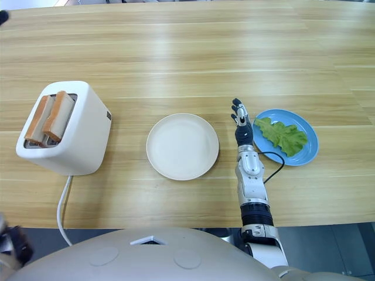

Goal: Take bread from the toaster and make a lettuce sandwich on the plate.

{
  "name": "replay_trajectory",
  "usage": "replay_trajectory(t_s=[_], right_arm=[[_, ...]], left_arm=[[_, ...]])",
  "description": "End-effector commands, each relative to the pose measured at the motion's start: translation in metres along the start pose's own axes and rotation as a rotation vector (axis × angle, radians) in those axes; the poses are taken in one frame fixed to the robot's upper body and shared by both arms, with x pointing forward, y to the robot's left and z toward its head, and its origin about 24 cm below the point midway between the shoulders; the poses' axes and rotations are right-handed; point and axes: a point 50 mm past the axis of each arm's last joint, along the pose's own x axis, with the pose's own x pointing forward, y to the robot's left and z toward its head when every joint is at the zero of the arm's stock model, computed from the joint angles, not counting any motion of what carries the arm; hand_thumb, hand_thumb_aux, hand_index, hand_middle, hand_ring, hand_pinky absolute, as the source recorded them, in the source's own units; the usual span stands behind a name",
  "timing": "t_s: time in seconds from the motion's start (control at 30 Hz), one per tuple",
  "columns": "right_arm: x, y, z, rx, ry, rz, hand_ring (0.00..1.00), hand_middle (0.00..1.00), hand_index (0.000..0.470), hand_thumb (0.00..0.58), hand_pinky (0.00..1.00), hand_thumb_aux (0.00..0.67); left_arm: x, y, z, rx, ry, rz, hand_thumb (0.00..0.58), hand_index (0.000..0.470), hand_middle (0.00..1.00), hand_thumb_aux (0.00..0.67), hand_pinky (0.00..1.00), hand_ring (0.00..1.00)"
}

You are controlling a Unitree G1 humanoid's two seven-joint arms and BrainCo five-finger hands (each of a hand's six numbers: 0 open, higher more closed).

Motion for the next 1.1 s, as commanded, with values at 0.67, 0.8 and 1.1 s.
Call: replay_trajectory(t_s=[0.67,0.8,1.1], right_arm=[[-0.008,-0.001,-0.004,-0.018,0.022,0.004,0.0,0.0,0.0,0.0,0.0,0.0],[-0.009,-0.002,-0.004,-0.02,0.023,0.004,0.0,0.0,0.0,0.0,0.0,0.0],[-0.01,-0.007,-0.004,-0.028,0.028,0.002,0.0,0.0,0.0,0.0,0.0,0.0]], left_arm=[[-0.061,0.01,-0.116,0.973,0.663,-0.172,0.0,0.0,0.0,0.0,0.0,0.0],[-0.066,0.012,-0.121,1.025,0.699,-0.188,0.0,0.0,0.0,0.0,0.0,0.0],[-0.079,0.015,-0.126,1.103,0.775,-0.244,0.0,0.0,0.0,0.0,0.0,0.0]])
